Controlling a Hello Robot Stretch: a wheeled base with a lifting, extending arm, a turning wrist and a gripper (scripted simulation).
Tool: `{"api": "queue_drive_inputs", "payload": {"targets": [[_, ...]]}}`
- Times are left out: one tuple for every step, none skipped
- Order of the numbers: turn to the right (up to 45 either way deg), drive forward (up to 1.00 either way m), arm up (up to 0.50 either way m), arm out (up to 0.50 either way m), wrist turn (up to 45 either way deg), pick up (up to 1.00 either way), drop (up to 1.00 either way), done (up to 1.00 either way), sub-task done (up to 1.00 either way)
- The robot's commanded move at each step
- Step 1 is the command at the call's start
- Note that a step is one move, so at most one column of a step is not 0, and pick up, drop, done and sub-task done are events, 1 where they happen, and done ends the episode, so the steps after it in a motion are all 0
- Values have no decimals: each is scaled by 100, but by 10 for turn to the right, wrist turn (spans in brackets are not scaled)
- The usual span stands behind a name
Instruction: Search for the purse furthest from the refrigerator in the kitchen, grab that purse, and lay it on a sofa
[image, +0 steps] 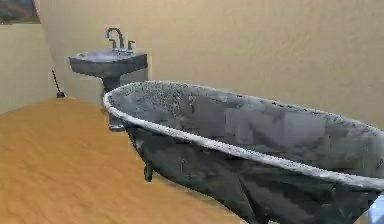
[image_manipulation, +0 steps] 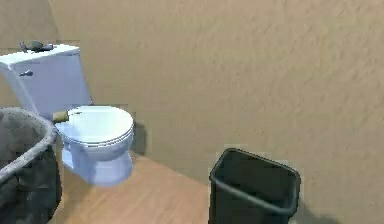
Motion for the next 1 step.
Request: {"api": "queue_drive_inputs", "payload": {"targets": [[-450,0,0,0,0,0,0,0,0]]}}
